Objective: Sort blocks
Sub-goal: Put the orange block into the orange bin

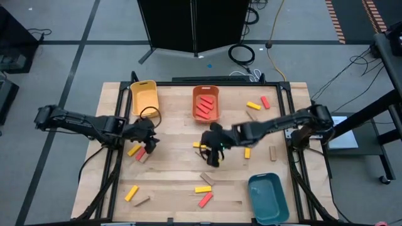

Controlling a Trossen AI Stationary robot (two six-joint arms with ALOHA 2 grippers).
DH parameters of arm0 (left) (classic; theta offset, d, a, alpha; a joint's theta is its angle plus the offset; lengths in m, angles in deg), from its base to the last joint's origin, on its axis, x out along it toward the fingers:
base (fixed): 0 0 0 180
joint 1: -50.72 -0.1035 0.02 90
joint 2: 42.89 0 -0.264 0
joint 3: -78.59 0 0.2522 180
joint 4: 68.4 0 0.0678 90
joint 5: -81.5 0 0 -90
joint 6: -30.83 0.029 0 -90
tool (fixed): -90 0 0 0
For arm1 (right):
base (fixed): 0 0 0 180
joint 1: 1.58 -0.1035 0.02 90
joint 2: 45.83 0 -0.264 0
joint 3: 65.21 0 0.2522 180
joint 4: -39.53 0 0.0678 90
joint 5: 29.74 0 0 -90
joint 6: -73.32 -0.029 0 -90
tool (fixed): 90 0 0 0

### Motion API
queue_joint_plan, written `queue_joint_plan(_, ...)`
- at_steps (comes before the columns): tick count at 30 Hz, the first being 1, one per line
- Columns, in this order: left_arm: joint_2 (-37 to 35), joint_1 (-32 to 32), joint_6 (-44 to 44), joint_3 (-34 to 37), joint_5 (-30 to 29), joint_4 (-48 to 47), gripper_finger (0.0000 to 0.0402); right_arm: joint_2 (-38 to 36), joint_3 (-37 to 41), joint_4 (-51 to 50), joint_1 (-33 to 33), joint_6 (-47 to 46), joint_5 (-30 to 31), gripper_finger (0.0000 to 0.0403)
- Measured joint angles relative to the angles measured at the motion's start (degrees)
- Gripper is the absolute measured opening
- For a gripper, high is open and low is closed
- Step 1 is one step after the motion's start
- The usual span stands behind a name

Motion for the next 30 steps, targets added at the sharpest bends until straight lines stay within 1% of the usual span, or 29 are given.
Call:
queue_joint_plan(2,1.51,0.82,-1.74,-1.89,-0.01,-6.04,0.0203,-0.03,0.00,1.48,-2.43,0.48,3.19,0.0171)
queue_joint_plan(4,3.38,1.48,-5.15,-3.38,0.34,-11.86,0.0203,-0.03,0.00,2.47,-4.16,1.42,4.14,0.0171)
queue_joint_plan(7,6.43,2.31,-10.30,-3.41,4.22,-18.38,0.0203,-0.03,0.00,3.45,-5.38,3.57,3.91,0.0171)
queue_joint_plan(10,10.32,3.94,-13.52,-2.71,8.50,-20.68,0.0203,-0.01,0.00,4.04,-5.61,5.02,4.08,0.0171)
queue_joint_plan(15,16.18,6.95,-14.76,-2.52,8.88,-19.76,0.0203,-0.03,0.00,5.41,-4.59,4.67,4.14,0.0171)
queue_joint_plan(20,19.98,8.64,-14.78,-2.52,8.86,-18.78,0.0203,-0.03,0.00,5.42,-4.30,4.54,4.18,0.0171)
queue_joint_plan(25,22.15,9.35,-14.82,-2.52,8.80,-17.51,0.0203,-0.03,0.00,5.30,-4.31,4.52,4.10,0.0171)
queue_joint_plan(30,22.85,9.33,-14.81,-2.52,8.78,-14.84,0.0203,-0.03,0.00,5.08,-4.31,4.52,4.12,0.0171)
